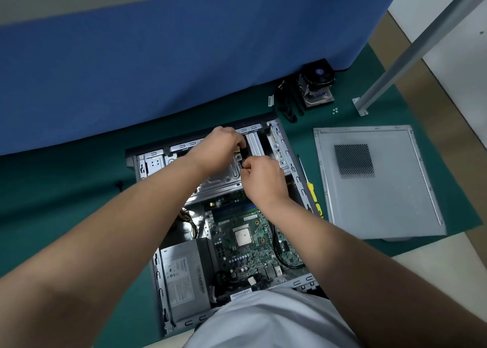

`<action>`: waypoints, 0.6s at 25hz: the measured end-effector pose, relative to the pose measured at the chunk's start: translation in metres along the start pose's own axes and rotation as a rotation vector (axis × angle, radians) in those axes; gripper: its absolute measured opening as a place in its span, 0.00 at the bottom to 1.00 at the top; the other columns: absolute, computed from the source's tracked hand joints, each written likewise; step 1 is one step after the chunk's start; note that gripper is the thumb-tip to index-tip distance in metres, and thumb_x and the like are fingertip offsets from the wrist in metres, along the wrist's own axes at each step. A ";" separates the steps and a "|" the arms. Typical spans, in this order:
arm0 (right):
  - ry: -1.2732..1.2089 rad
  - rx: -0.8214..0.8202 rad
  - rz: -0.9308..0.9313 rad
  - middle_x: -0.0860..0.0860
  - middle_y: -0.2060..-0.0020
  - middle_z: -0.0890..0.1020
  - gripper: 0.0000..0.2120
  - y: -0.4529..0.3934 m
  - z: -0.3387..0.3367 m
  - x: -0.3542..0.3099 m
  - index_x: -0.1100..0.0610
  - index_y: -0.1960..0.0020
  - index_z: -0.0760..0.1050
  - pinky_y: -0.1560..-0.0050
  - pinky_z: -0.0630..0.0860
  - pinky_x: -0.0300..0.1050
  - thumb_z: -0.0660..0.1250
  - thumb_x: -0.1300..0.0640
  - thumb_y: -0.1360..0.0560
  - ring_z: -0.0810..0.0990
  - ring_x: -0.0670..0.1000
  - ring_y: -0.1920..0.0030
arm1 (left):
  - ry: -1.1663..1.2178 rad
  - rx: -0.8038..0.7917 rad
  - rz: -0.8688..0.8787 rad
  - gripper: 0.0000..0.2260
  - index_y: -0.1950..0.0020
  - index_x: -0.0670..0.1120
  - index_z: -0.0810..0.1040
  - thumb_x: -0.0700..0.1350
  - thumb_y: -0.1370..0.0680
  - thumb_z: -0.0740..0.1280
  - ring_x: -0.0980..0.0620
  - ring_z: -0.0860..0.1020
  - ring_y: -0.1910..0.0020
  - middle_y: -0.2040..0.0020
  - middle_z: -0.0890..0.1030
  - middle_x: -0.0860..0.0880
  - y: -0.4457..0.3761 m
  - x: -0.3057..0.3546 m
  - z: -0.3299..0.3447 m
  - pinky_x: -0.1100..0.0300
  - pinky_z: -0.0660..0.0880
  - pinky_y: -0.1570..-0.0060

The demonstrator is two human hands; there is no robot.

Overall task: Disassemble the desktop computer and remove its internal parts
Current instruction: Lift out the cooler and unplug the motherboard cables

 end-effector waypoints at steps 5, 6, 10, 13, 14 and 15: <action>0.001 -0.043 -0.023 0.57 0.53 0.82 0.10 0.003 -0.001 0.006 0.56 0.48 0.84 0.60 0.70 0.43 0.63 0.62 0.21 0.78 0.57 0.58 | 0.010 0.163 -0.089 0.14 0.37 0.44 0.80 0.34 0.21 0.68 0.42 0.75 0.44 0.42 0.80 0.43 0.022 0.017 0.018 0.54 0.70 0.42; 0.012 -0.064 -0.037 0.58 0.52 0.82 0.10 0.002 -0.001 0.007 0.56 0.46 0.84 0.59 0.70 0.42 0.64 0.61 0.21 0.79 0.57 0.57 | 0.030 0.201 -0.099 0.14 0.36 0.42 0.80 0.35 0.21 0.68 0.40 0.75 0.43 0.41 0.81 0.42 0.030 0.020 0.021 0.53 0.70 0.41; 0.008 -0.084 -0.125 0.56 0.43 0.80 0.14 0.004 -0.015 0.017 0.55 0.35 0.81 0.45 0.79 0.47 0.65 0.56 0.19 0.82 0.56 0.49 | 0.012 0.266 -0.022 0.26 0.30 0.40 0.79 0.27 0.28 0.70 0.39 0.76 0.45 0.44 0.81 0.42 0.058 0.022 0.030 0.50 0.74 0.43; 0.026 0.012 -0.180 0.54 0.44 0.80 0.14 0.001 -0.035 0.033 0.56 0.36 0.81 0.41 0.79 0.51 0.64 0.56 0.19 0.81 0.53 0.50 | -0.019 0.280 -0.024 0.28 0.28 0.40 0.77 0.26 0.29 0.70 0.41 0.75 0.47 0.42 0.81 0.44 0.071 0.030 0.036 0.50 0.75 0.44; 0.031 0.026 -0.181 0.54 0.44 0.80 0.14 0.000 -0.040 0.039 0.56 0.37 0.81 0.41 0.78 0.52 0.63 0.56 0.19 0.81 0.53 0.50 | -0.040 0.276 -0.029 0.29 0.27 0.40 0.76 0.27 0.28 0.69 0.42 0.75 0.47 0.41 0.80 0.44 0.074 0.033 0.038 0.50 0.75 0.44; 0.037 0.029 -0.180 0.53 0.44 0.80 0.14 0.000 -0.045 0.044 0.56 0.37 0.81 0.41 0.78 0.53 0.63 0.56 0.18 0.81 0.53 0.49 | -0.063 0.271 -0.036 0.29 0.27 0.40 0.75 0.27 0.28 0.68 0.42 0.74 0.47 0.39 0.79 0.43 0.077 0.036 0.040 0.49 0.75 0.45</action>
Point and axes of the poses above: each hand's wrist, its own y-axis away from the middle knuckle, its own z-axis out of the palm, x = y × z, the point moved 2 cm from there along -y, towards the middle knuckle
